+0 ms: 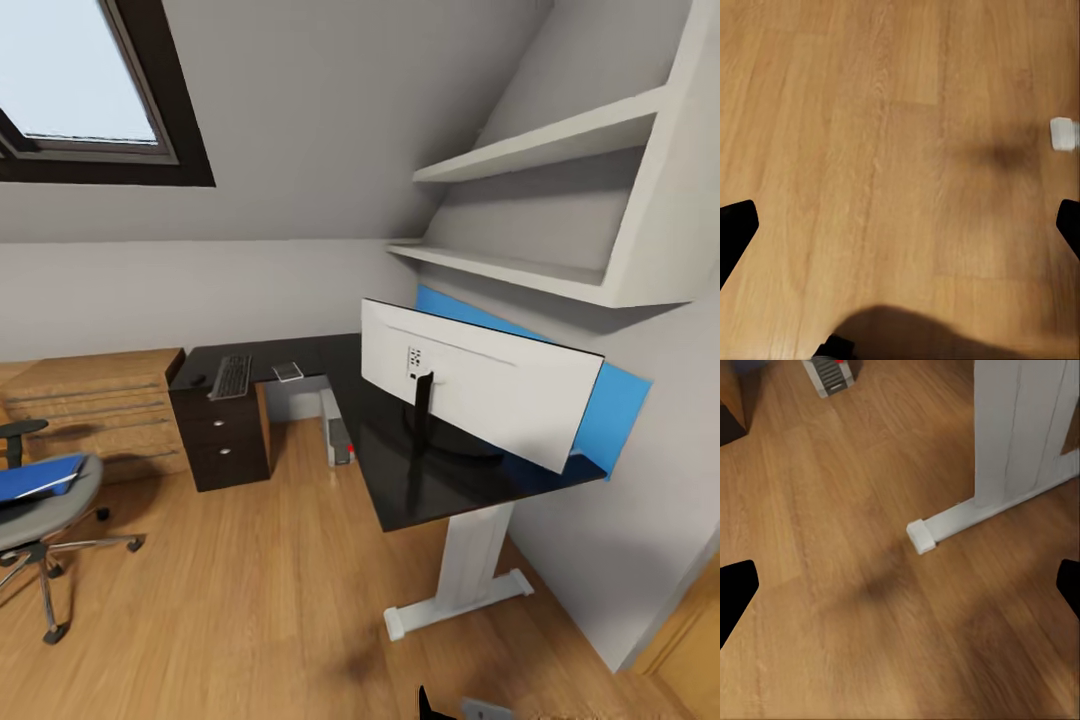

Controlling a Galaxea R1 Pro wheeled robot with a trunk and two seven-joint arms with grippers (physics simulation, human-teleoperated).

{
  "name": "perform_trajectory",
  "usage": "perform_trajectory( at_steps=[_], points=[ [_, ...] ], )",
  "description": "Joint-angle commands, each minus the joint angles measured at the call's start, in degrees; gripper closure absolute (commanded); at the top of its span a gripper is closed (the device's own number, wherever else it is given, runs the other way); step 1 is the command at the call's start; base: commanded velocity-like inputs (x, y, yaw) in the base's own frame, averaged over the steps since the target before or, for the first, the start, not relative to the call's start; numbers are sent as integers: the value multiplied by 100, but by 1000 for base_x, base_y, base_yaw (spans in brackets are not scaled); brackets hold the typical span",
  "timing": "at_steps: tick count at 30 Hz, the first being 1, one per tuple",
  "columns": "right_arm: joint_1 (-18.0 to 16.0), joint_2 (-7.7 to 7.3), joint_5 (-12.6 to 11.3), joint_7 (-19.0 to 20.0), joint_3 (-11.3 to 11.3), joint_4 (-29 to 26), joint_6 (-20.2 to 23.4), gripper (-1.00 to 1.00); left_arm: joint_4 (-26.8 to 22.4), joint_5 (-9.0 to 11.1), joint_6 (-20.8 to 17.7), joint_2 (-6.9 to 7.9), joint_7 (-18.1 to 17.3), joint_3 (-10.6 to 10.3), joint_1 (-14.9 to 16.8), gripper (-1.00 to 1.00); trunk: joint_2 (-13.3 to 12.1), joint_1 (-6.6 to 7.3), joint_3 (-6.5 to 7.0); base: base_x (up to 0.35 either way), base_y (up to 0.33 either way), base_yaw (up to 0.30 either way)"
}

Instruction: In the bedroom, organize the workspace by keeping the computer under the desk, ensuring the monitor is on the desk, placing the keyboard on the desk next to the monitor, placing the mouse on the desk next to the keyboard, moving the folder from the swivel chair onto the desk next to the mouse, stacking the notebook on top of the folder with the pen on top of the notebook, and positioning the swivel chair next to the desk.

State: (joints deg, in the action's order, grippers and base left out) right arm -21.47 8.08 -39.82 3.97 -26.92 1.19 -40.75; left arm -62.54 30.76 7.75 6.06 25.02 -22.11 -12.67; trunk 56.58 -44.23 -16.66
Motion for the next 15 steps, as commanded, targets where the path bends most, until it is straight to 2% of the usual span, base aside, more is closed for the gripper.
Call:
perform_trajectory(
  at_steps=[1,2,4,5,7,8,9,11,12,14,15],
  points=[
    [-6,3,-61,42,-20,13,-20,-100,-3,62,36,6,28,-23,2,-100,-37,22,13,0,0,-243],
    [-6,4,-61,42,-21,13,-20,-100,10,67,32,7,27,-22,2,-100,-77,44,31,0,0,-227],
    [-6,2,-61,42,-17,13,-19,-100,475,98,21,7,11,-22,173,-100,-157,88,66,0,0,-177],
    [-6,4,-61,42,-16,13,-19,-100,738,106,19,5,5,-22,333,-100,-197,110,84,0,0,-164],
    [-6,2,-61,42,-16,13,-20,-100,1730,159,12,-22,-14,-15,904,-100,-277,154,120,0,0,-148],
    [-6,2,-61,42,-16,13,-20,-100,1952,185,6,-33,-24,-13,1033,-100,-318,176,138,0,0,-136],
    [-6,1,-61,42,-15,13,-20,-100,2611,318,-30,-93,-104,-9,1417,-100,-358,197,156,0,0,-129],
    [-6,1,-61,42,-18,13,-20,-100,3435,595,-105,-157,-381,-6,1910,-100,-438,241,192,0,0,-120],
    [-6,1,-61,42,-18,13,-20,-100,3614,670,-120,-164,-481,-6,2019,-100,-478,263,210,0,0,-114],
    [-6,1,-60,42,-16,13,-20,-100,4121,927,-157,-178,-915,-5,2338,-100,-558,307,246,0,0,-103],
    [-6,1,-61,42,-16,13,-20,-100,4196,972,-163,-179,-1004,-5,2386,-100,-598,329,264,0,0,-95]
  ],
)
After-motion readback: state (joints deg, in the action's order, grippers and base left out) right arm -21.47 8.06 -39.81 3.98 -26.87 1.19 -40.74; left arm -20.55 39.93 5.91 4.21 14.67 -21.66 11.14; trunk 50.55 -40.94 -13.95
